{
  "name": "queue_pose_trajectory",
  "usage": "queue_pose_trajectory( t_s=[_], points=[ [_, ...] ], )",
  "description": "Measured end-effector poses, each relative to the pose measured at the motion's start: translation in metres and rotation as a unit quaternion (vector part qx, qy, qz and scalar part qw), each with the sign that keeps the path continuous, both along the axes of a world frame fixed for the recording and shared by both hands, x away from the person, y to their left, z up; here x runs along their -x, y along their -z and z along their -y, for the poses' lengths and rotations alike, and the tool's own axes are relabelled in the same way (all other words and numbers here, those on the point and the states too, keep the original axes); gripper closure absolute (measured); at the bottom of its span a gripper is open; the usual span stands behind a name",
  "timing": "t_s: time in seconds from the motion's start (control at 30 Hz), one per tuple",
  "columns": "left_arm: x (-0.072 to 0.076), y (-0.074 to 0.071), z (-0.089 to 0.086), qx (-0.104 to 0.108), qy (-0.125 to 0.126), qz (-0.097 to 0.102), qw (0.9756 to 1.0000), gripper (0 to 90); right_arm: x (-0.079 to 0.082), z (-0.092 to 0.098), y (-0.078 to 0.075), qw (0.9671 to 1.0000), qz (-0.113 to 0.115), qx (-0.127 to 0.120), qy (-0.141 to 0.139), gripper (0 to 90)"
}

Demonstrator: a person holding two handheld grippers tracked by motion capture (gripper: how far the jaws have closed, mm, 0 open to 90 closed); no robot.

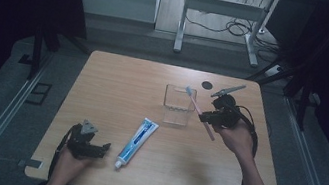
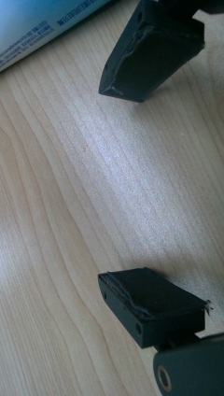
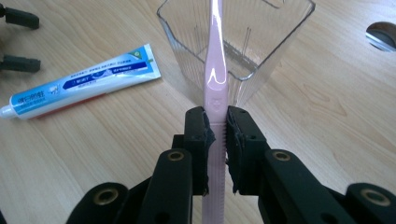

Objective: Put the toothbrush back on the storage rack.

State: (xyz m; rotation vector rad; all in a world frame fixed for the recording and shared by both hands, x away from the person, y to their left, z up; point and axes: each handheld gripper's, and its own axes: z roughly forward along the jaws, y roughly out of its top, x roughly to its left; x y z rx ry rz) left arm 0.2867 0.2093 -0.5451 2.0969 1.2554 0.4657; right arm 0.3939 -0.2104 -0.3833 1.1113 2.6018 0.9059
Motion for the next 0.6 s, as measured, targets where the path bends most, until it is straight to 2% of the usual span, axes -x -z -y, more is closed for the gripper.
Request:
queue_pose_trajectory(
  t_s=[0.6],
  points=[
    [0.0,0.0,0.0,0.0,-0.001,-0.001,1.0,10.0,-0.022,-0.016,-0.001,0.9997,0.019,-0.012,0.005,78.6]
  ],
)
